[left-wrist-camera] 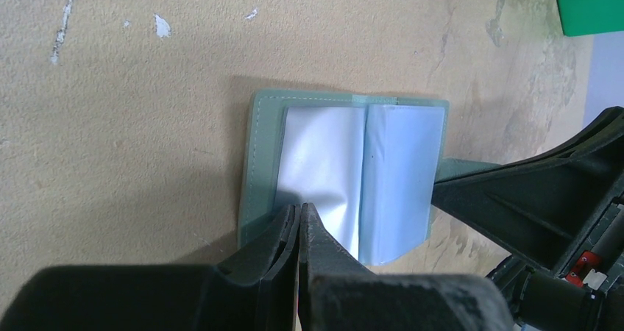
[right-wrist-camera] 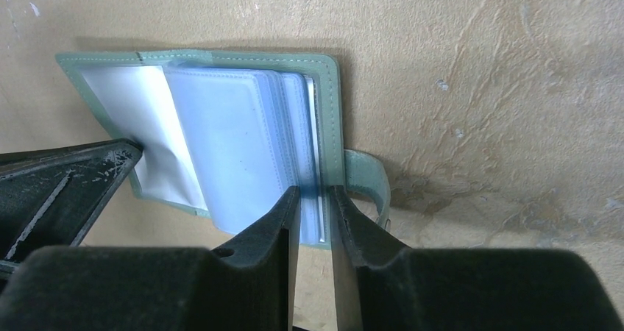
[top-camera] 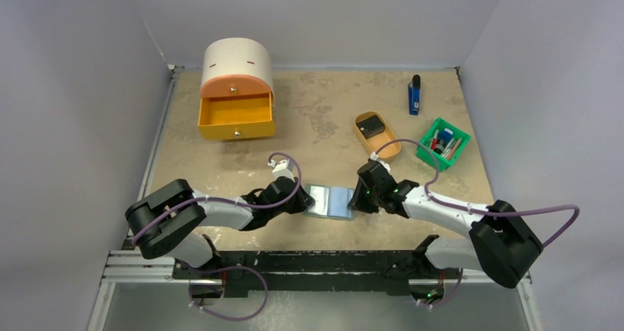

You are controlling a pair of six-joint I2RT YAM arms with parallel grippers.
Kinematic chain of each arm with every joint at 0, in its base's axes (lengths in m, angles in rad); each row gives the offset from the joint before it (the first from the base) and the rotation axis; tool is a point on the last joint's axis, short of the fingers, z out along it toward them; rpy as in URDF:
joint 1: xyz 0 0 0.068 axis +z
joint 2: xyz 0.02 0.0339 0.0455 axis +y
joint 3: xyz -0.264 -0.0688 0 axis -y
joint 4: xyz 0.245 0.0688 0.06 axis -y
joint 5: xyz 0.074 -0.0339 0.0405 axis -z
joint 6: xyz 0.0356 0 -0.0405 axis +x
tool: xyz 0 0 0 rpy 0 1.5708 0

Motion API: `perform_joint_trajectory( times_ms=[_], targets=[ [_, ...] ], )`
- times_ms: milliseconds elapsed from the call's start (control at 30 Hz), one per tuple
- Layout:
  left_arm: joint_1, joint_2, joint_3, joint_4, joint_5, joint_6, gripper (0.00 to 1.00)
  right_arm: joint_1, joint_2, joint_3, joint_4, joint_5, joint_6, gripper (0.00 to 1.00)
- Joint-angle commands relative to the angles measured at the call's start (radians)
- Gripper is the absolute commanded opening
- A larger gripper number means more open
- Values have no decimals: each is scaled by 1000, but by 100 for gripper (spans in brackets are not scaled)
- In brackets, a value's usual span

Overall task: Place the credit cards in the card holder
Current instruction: Open the card holder at the center of the board.

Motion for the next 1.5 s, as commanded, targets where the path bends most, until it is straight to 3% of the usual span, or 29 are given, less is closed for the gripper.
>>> perform_joint_trajectory(
  times_ms=[0, 500, 800, 967, 1067, 1200, 1467],
  targets=[
    [4, 38, -18, -54, -1, 15, 0, -4, 43, 10, 26, 13, -17, 25],
    [4, 13, -5, -77, 0, 26, 0, -4, 18, 23, 150, -28, -78, 38],
    [4, -20, 16, -120, -9, 38, 0, -5, 31, 23, 205, -50, -92, 35],
    [4, -17, 34, -137, -5, 51, 0, 2, 77, 45, 237, -115, -109, 46],
    [4, -11, 41, -142, -4, 56, 0, 11, 110, 61, 246, -128, -117, 48],
    [4, -14, 41, -150, -9, 56, 0, 20, 144, 79, 247, -135, -130, 39],
    [4, -124, 61, -273, -83, 67, 0, 32, 148, 93, 217, -107, -126, 0]
  ],
)
